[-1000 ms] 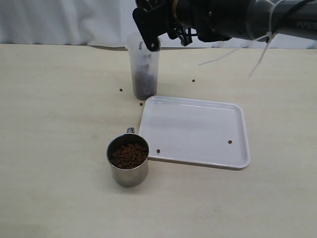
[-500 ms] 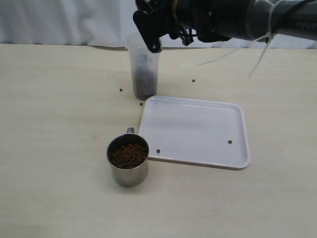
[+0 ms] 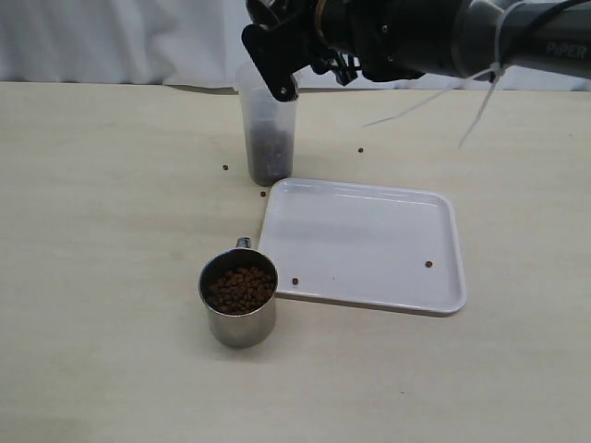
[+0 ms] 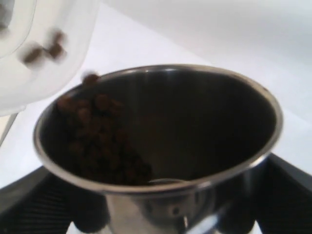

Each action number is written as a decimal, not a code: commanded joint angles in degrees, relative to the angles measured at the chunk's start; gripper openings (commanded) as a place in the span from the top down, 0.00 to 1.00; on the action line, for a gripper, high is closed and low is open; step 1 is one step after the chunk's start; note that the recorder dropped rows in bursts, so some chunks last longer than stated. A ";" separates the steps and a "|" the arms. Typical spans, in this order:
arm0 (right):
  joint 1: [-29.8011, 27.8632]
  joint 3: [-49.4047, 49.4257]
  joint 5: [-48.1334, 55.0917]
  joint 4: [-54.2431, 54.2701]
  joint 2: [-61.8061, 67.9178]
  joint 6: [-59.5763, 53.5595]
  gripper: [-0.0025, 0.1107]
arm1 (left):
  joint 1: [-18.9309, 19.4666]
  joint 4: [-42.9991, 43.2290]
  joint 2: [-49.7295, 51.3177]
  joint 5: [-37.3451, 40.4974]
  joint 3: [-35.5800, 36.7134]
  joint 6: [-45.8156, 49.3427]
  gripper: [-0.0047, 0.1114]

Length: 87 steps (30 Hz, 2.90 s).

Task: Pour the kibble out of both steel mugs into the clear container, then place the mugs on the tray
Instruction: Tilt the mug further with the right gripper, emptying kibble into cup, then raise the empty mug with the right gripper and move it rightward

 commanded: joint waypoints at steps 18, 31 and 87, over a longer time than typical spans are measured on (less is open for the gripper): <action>2.97 -0.47 4.89 -0.46 -0.41 -7.94 0.93 | -0.56 -0.01 -0.20 -0.60 0.18 0.00 0.96; 2.97 -0.47 3.85 -0.46 0.47 -16.26 0.93 | -0.56 -0.01 -0.20 -0.60 0.18 0.00 0.96; -41.10 27.58 -66.74 29.39 4.38 30.54 0.93 | -0.56 -0.01 -0.20 -0.60 0.18 0.00 0.96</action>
